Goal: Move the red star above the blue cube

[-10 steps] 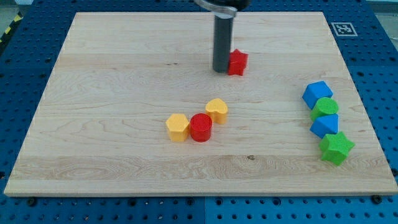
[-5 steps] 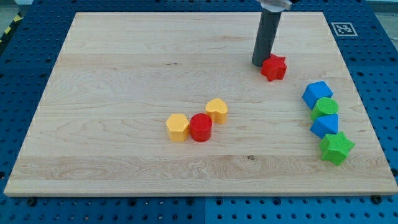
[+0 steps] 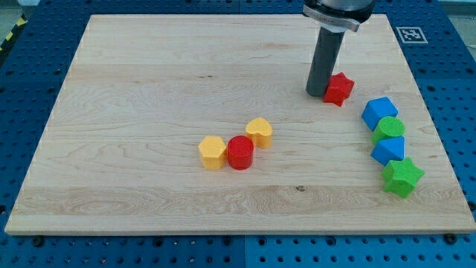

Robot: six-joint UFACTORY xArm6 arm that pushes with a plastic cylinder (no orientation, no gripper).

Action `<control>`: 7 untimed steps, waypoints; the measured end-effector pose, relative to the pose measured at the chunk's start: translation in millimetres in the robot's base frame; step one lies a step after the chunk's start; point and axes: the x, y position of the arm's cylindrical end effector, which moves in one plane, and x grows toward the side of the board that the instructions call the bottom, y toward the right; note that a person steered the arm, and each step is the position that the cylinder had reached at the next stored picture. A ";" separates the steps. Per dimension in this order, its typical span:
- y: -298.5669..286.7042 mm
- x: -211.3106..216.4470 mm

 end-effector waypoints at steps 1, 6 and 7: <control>7.8 4.7; 44.7 12.2; 53.4 12.7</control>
